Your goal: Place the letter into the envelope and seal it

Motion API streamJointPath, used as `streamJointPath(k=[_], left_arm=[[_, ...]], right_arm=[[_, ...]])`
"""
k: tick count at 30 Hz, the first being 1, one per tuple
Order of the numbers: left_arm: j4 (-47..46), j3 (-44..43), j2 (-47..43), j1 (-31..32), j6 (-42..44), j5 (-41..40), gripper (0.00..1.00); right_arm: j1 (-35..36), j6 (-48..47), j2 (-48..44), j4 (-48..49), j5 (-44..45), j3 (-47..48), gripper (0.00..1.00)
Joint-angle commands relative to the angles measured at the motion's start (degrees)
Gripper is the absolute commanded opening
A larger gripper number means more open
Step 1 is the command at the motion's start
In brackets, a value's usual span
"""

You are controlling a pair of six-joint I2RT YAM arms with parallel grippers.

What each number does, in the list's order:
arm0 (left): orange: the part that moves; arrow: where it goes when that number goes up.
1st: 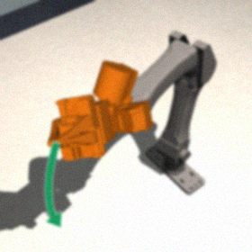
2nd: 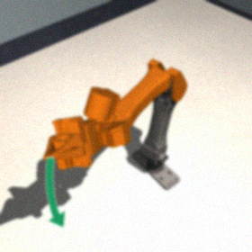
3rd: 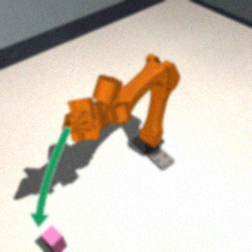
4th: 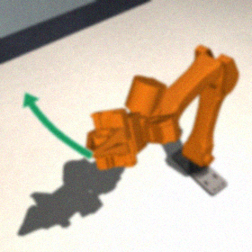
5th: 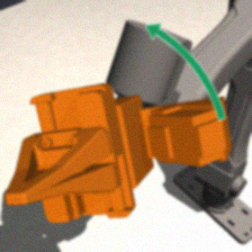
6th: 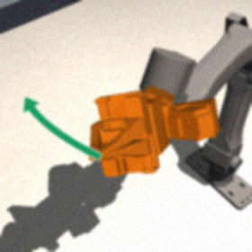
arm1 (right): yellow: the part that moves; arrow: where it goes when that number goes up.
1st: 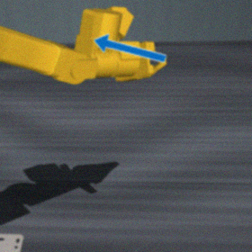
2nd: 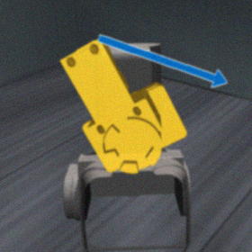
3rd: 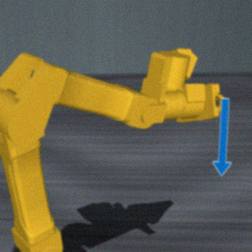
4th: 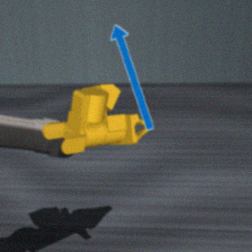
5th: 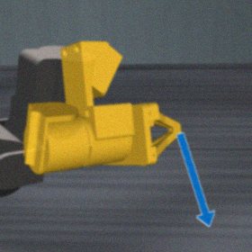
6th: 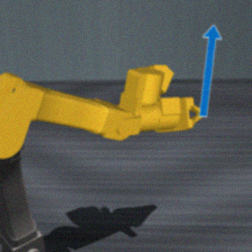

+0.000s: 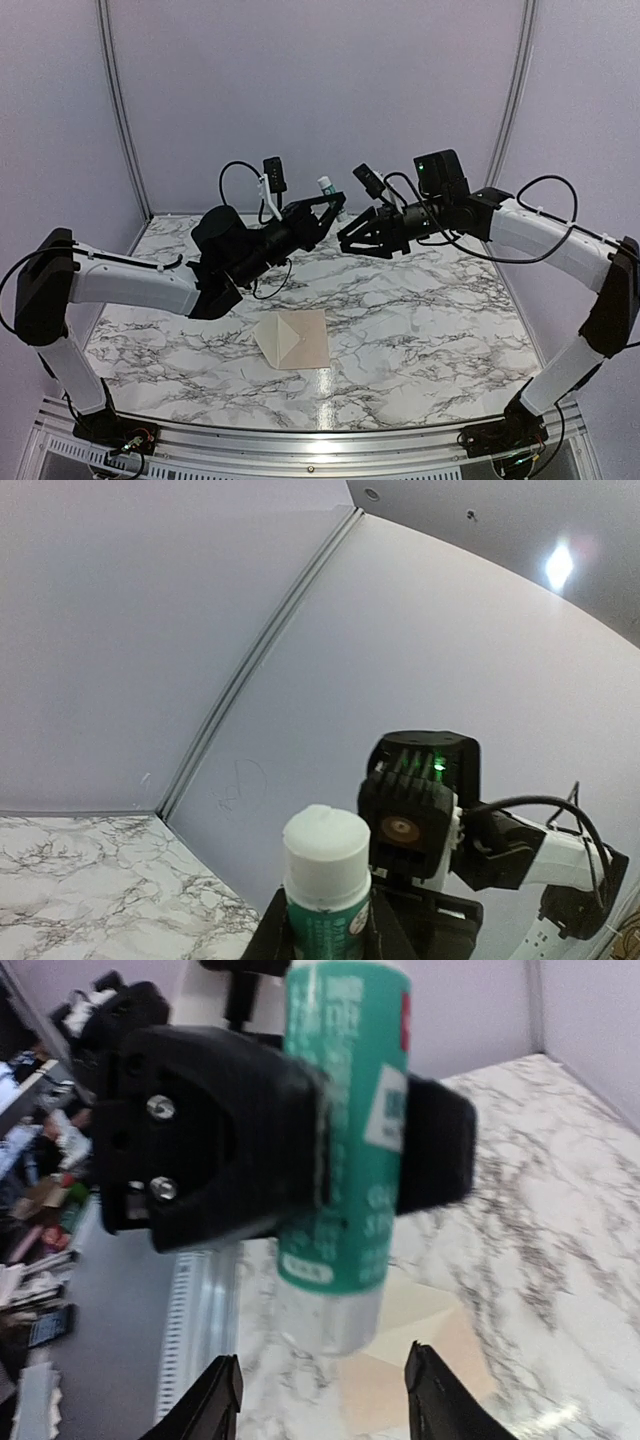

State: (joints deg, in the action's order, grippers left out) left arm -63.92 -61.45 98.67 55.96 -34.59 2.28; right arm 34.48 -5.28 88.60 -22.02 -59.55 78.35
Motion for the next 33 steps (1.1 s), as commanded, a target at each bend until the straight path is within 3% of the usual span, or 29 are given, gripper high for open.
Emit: streamJointPath(k=[1,3,7,20,27,33], left_arm=[[-0.4,0.9,-2.6,0.1,1.6,-9.3,0.00],[-0.6,1.3,-2.9,0.3,1.9,-11.7,0.00],[-1.4,2.3,-3.2,0.9,2.1,-15.8,0.00],[-3.4,4.0,-3.6,1.4,2.3,-17.9,0.00],[-3.9,4.1,-3.5,1.4,2.4,-17.2,0.00],[-4.2,4.1,-3.2,1.4,2.4,-16.8,0.00]], right_arm=[[4.4,-12.7,-4.9,-4.5,35.2,0.2,0.52],[6.7,-13.5,-5.0,-4.2,42.4,0.6,0.52],[9.0,-13.0,-3.4,-4.3,47.3,4.5,0.52],[12.5,-12.0,1.1,-4.7,46.8,12.5,0.49],[12.6,-11.2,1.9,-4.6,46.3,13.2,0.35],[12.6,-10.7,2.0,-4.3,46.1,13.2,0.30]])
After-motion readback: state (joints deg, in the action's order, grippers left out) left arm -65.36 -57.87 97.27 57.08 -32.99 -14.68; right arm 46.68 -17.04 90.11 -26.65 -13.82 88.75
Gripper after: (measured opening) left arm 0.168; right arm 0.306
